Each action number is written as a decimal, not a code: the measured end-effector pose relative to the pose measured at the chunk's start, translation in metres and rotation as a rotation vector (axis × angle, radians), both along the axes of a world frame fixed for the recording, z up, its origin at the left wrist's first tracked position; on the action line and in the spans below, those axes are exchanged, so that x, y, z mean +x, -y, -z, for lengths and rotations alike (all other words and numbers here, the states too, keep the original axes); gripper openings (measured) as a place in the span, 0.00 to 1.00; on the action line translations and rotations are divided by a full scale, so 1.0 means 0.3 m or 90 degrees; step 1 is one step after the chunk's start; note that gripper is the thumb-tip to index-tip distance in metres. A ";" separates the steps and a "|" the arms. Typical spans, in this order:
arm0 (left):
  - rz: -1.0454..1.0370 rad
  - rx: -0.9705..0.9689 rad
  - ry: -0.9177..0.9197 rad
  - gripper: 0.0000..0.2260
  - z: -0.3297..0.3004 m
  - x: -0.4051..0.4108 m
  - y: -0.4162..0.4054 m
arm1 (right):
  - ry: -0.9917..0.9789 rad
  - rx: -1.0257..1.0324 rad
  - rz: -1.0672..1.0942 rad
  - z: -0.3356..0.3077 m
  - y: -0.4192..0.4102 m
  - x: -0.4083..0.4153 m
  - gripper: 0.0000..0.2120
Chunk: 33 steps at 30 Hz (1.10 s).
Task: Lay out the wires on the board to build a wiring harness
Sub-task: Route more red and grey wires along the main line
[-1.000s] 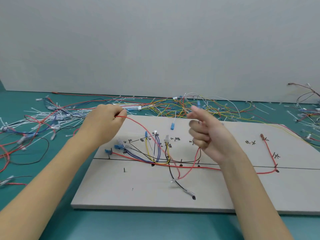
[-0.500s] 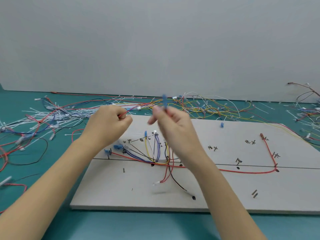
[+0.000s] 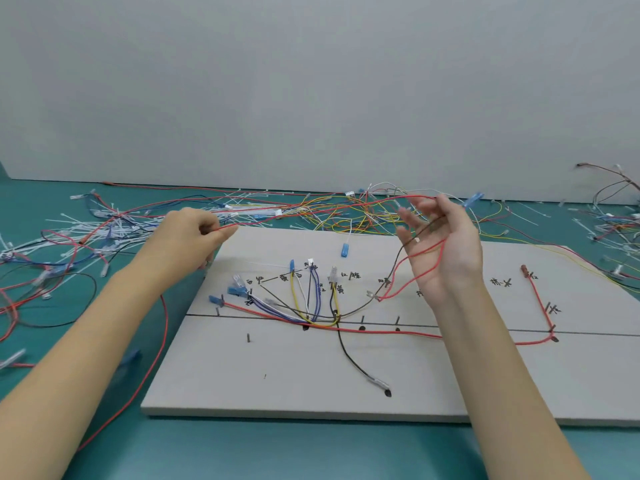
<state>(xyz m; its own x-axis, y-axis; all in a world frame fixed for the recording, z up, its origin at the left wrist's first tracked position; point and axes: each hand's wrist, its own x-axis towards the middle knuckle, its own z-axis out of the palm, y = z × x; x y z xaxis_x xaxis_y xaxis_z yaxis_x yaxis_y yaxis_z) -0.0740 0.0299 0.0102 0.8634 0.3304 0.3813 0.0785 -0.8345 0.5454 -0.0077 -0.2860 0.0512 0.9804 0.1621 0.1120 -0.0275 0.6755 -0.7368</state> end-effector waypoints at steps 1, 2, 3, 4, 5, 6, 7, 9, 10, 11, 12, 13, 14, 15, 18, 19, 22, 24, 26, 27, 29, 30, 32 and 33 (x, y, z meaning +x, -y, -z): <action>0.014 -0.069 0.013 0.20 -0.002 0.001 0.006 | -0.018 0.046 -0.025 0.009 0.006 0.006 0.18; 0.025 -0.131 0.025 0.17 -0.005 0.003 0.014 | -0.044 0.101 -0.048 0.016 0.013 0.011 0.19; 0.033 -0.182 0.032 0.14 -0.009 0.005 0.021 | -0.073 0.161 -0.068 0.022 0.022 0.017 0.18; 0.039 -0.230 0.029 0.10 -0.015 0.008 0.023 | -0.097 0.221 -0.087 0.025 0.034 0.024 0.16; 0.041 -0.269 0.020 0.08 -0.020 0.010 0.019 | -0.113 0.279 -0.101 0.029 0.048 0.030 0.12; 0.036 -0.292 0.005 0.07 -0.026 0.011 0.011 | -0.121 0.327 -0.109 0.031 0.063 0.036 0.09; 0.024 -0.293 -0.013 0.06 -0.029 0.010 -0.002 | -0.122 0.363 -0.113 0.034 0.079 0.040 0.08; -0.017 -0.256 -0.047 0.05 -0.028 0.005 -0.030 | -0.129 0.404 -0.114 0.037 0.111 0.048 0.08; -0.037 -0.246 -0.055 0.07 -0.025 0.002 -0.042 | -0.145 0.404 -0.105 0.036 0.121 0.052 0.09; -0.048 -0.252 -0.055 0.10 -0.022 0.000 -0.050 | -0.166 0.389 -0.087 0.037 0.130 0.055 0.10; -0.054 -0.267 -0.052 0.12 -0.022 -0.002 -0.053 | -0.185 0.369 -0.067 0.037 0.136 0.058 0.12; -0.060 -0.280 -0.044 0.13 -0.023 -0.002 -0.052 | -0.200 0.355 -0.054 0.042 0.139 0.061 0.13; -0.071 -0.293 -0.029 0.13 -0.028 -0.002 -0.048 | -0.213 0.348 -0.059 0.048 0.140 0.064 0.12; -0.081 -0.309 -0.003 0.13 -0.034 0.000 -0.041 | -0.221 0.344 -0.083 0.053 0.140 0.066 0.11; -0.082 -0.317 0.064 0.12 -0.061 -0.001 0.011 | -0.208 0.214 -0.189 0.052 0.118 0.055 0.09; -0.083 -0.282 0.065 0.12 -0.068 -0.003 0.038 | -0.192 0.125 -0.216 0.049 0.103 0.046 0.09; -0.134 -0.056 0.029 0.19 -0.075 -0.020 0.139 | -0.116 -0.160 -0.266 0.028 0.030 -0.002 0.10; -0.171 0.071 0.033 0.17 -0.075 -0.032 0.202 | -0.058 -0.314 -0.299 0.012 -0.027 -0.046 0.18; -0.170 0.122 0.042 0.16 -0.074 -0.040 0.255 | 0.012 -0.433 -0.331 0.000 -0.086 -0.095 0.23; -0.156 0.128 0.046 0.16 -0.073 -0.043 0.277 | 0.056 -0.475 -0.336 -0.004 -0.115 -0.121 0.20; -0.122 0.119 0.058 0.17 -0.069 -0.048 0.305 | 0.154 -0.531 -0.303 -0.005 -0.170 -0.161 0.15; -0.109 0.105 0.064 0.18 -0.069 -0.050 0.314 | 0.210 -0.560 -0.274 -0.001 -0.191 -0.172 0.15; -0.083 0.059 0.080 0.20 -0.070 -0.051 0.323 | 0.278 -0.606 -0.227 0.008 -0.221 -0.181 0.16; -0.070 0.032 0.090 0.20 -0.070 -0.051 0.326 | 0.274 -0.612 -0.209 0.010 -0.227 -0.180 0.16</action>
<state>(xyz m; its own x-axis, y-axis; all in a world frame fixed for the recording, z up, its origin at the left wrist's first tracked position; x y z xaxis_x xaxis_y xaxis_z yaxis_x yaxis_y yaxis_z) -0.0894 -0.0679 0.0313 0.7596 0.3972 0.5151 0.0955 -0.8515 0.5156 -0.0617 -0.2179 0.0482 0.7834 0.6096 0.1214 0.2842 -0.1776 -0.9422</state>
